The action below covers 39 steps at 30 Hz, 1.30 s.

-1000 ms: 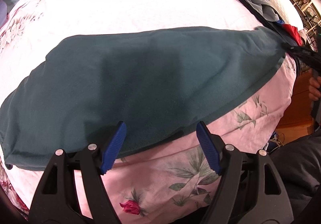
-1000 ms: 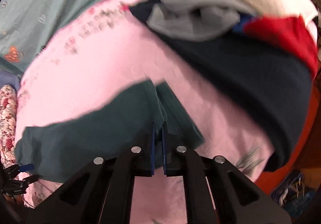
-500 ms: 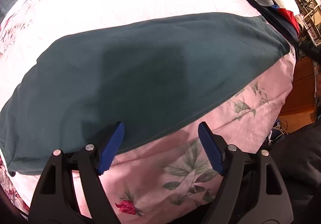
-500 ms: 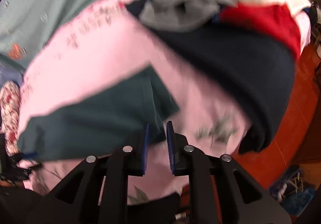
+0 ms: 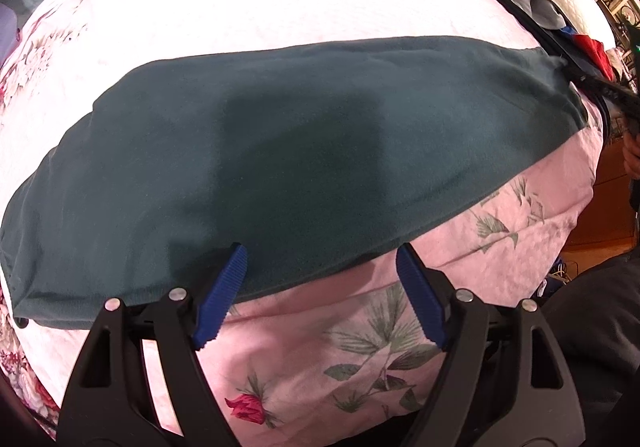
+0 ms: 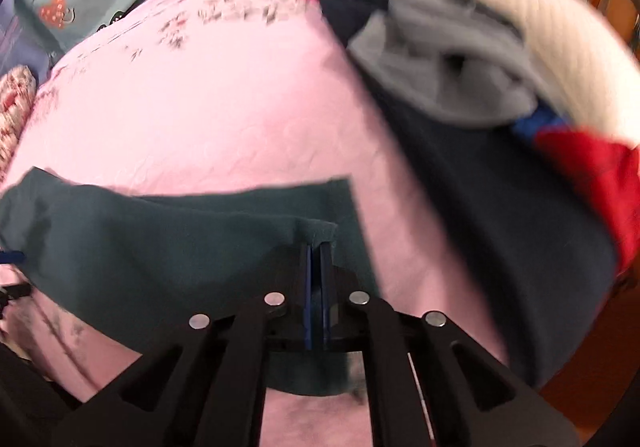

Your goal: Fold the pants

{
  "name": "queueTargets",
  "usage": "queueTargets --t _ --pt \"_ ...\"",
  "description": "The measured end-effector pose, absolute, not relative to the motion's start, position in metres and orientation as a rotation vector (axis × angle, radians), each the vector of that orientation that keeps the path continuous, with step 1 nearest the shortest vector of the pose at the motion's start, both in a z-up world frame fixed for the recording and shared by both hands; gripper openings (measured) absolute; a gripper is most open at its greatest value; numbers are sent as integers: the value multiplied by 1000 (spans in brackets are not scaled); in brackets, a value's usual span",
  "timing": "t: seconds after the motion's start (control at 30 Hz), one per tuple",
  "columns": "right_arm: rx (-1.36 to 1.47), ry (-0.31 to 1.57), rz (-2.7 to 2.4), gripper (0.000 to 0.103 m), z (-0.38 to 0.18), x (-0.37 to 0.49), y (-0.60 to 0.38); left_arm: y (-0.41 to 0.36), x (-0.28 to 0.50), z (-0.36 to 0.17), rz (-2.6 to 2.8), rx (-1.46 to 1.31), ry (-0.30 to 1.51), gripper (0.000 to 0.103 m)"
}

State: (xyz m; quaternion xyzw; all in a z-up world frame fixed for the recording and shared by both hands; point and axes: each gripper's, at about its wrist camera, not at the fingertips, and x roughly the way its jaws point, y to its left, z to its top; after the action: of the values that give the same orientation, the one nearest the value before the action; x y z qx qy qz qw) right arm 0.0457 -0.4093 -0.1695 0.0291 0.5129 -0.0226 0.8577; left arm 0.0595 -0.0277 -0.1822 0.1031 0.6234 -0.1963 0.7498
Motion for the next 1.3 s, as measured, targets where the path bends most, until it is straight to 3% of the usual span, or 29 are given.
queueTargets --t 0.1,0.23,0.3,0.37,0.4,0.57,0.73,0.9,1.1,1.3 --pt "33 1001 -83 3 -155 48 -416 -33 58 -183 -427 232 1363 79" --pt "-23 1042 -83 4 -185 66 -411 -44 55 -190 -431 281 1362 85" --pt "-33 1104 -89 13 -207 72 -411 -49 53 -192 -433 319 1350 86" --pt "-23 1123 -121 29 -196 71 -414 -50 51 -188 -445 336 1344 86" --pt "23 1116 -135 31 -182 66 -418 -48 48 -182 -449 340 1323 86" --pt "209 999 -2 31 -144 39 -410 -26 50 -152 -433 228 1244 86" --pt "172 1163 24 32 -192 38 -382 -4 66 -155 -403 100 1246 86" --pt "134 1162 19 31 -173 35 -367 9 60 -183 -382 172 1337 84" --pt "281 1094 296 41 -142 85 -284 64 79 -154 -284 74 1211 86" --pt "333 1165 631 49 -145 153 -157 108 79 -194 -189 52 1313 86"
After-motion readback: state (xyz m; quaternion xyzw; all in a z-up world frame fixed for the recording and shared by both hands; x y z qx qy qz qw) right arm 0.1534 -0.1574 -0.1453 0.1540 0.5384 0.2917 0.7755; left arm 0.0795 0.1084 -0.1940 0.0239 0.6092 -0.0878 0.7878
